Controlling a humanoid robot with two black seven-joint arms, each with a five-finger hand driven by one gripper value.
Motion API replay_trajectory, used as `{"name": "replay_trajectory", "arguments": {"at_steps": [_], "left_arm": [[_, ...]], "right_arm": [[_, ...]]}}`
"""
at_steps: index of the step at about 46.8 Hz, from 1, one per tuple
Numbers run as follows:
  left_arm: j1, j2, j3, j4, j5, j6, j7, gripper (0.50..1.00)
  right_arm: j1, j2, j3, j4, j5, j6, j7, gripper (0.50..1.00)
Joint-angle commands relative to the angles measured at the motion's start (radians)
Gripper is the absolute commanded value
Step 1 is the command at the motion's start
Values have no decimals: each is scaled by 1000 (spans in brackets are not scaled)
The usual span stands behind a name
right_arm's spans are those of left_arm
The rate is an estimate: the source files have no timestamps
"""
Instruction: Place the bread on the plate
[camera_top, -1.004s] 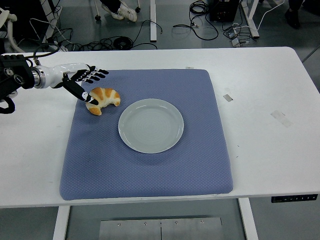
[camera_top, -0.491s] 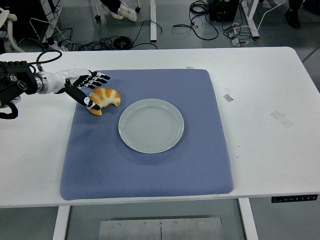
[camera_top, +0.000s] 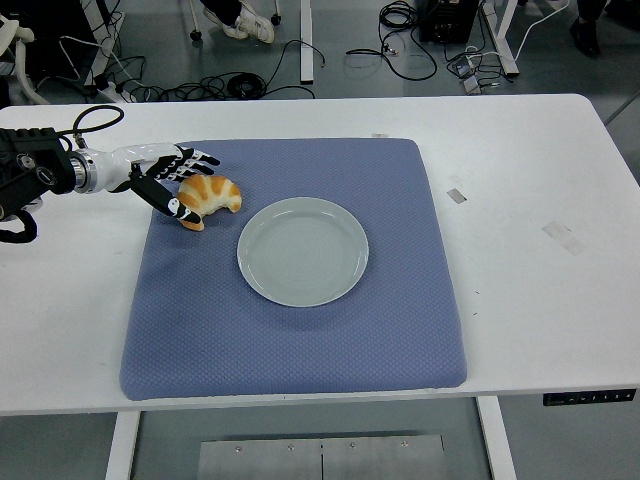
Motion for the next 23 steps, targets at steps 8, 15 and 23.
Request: {"name": "replay_trajectory", "arguments": {"at_steps": [8, 15, 23], "left_arm": [[0, -6, 2, 1, 1, 0, 0, 857], [0, -5, 2, 3, -1, 0, 0, 837], [0, -5, 2, 6, -1, 0, 0, 808]], "right_arm": [[-2, 0, 0, -2, 0, -1, 0, 1000], [-2, 0, 0, -2, 0, -1, 0, 1000], [0, 0, 0, -2, 0, -3, 0, 1000]]}}
